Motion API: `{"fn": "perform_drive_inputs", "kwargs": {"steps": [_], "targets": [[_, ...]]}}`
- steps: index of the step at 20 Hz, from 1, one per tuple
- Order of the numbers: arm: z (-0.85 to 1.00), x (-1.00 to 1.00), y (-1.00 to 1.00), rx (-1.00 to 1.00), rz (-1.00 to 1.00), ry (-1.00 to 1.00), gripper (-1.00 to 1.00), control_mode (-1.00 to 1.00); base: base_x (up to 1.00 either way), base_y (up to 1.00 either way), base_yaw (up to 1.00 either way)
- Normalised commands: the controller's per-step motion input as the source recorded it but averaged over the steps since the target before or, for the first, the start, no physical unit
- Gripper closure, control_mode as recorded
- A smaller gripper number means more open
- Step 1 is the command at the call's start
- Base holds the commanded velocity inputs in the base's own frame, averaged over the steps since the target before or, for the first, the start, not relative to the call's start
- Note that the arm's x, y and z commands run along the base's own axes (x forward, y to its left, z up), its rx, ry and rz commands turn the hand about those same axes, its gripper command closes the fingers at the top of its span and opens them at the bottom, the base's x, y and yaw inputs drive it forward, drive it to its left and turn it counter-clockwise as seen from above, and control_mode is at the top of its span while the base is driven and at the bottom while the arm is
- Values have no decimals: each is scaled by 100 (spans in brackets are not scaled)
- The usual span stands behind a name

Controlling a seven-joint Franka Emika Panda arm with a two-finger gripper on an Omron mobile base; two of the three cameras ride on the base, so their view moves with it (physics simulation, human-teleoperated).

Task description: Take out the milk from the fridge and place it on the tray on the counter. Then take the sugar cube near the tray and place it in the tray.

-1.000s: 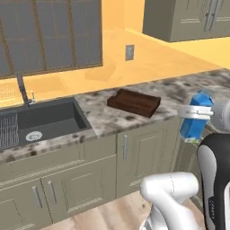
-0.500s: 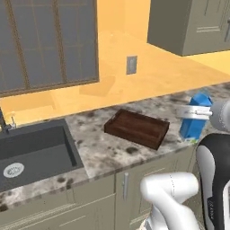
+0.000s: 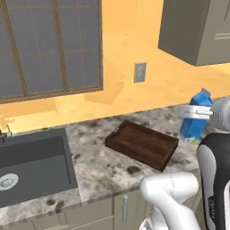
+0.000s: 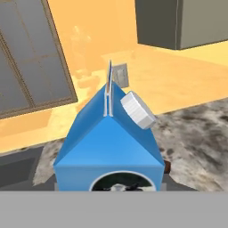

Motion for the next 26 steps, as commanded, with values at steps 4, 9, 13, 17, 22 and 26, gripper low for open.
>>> {"fn": "perform_drive_inputs", "kwargs": {"steps": [4, 9, 13, 17, 22, 26], "targets": [[0, 0, 0, 0, 0, 0, 100, 100, 100, -8, 17], [0, 0, 0, 0, 0, 0, 100, 100, 95, -3, 27], [0, 0, 0, 0, 0, 0, 100, 100, 79, 1, 14], [0, 0, 0, 0, 0, 0, 100, 100, 58, 0, 6], [-34, 63, 35, -8, -4, 5, 100, -100, 12, 4, 0], [-48, 61, 42, -14, -11, 0, 100, -100, 0, 0, 0]]}}
